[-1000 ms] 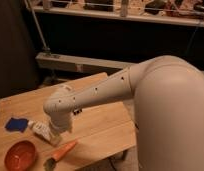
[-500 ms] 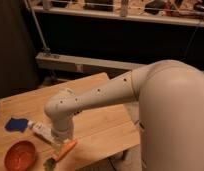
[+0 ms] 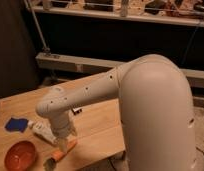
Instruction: Drag the pepper across the table
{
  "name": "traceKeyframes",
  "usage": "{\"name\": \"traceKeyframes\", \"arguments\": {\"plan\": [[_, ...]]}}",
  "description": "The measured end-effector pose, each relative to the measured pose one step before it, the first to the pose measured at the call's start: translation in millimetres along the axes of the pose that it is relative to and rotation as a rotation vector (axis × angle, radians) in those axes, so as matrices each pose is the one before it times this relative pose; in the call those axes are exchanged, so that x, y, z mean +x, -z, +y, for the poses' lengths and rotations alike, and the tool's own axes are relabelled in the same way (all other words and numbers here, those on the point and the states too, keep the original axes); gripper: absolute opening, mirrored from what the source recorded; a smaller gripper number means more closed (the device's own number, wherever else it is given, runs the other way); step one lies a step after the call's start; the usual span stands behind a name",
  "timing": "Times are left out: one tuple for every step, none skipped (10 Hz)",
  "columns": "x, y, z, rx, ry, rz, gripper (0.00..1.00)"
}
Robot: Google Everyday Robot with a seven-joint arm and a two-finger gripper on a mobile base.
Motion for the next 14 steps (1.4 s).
{"name": "traceKeyframes", "arguments": {"plan": [[0.22, 0.18, -0.32, -0.00006, -0.00115, -0.00052, 0.65], [0.58, -0.1, -0.74, -0.00068, -0.00238, -0.00023, 0.65], [-1.13, 0.76, 0.79, -0.0017, 0.00423, -0.00255, 0.65], [-0.15, 1.71, -0.55, 0.00292, 0.01534, -0.00529, 0.65], [-1.07, 4.17, 0.46, 0.01224, 0.04759, -0.00893, 0.65], [0.1, 4.0, 2.84, 0.01902, 0.07541, 0.01099, 0.65], [1.61, 2.37, 5.18, 0.01879, 0.09766, 0.0296, 0.65], [1.79, 2.1, 6.84, 0.01123, 0.11102, 0.02487, 0.65], [1.82, 0.77, 7.04, 0.00125, 0.10155, 0.02081, 0.65], [-0.29, 0.66, 6.81, -0.00147, 0.10177, 0.0182, 0.65], [-3.46, 1.31, 4.57, -0.00108, 0.08525, 0.0096, 0.65], [-4.2, 0.66, 4.33, -0.00262, 0.08447, 0.01039, 0.65], [-1.34, 0.55, 1.78, -0.00065, 0.04538, 0.00599, 0.65], [-0.64, 0.45, 0.72, -0.00016, 0.01696, 0.00203, 0.65]]}}
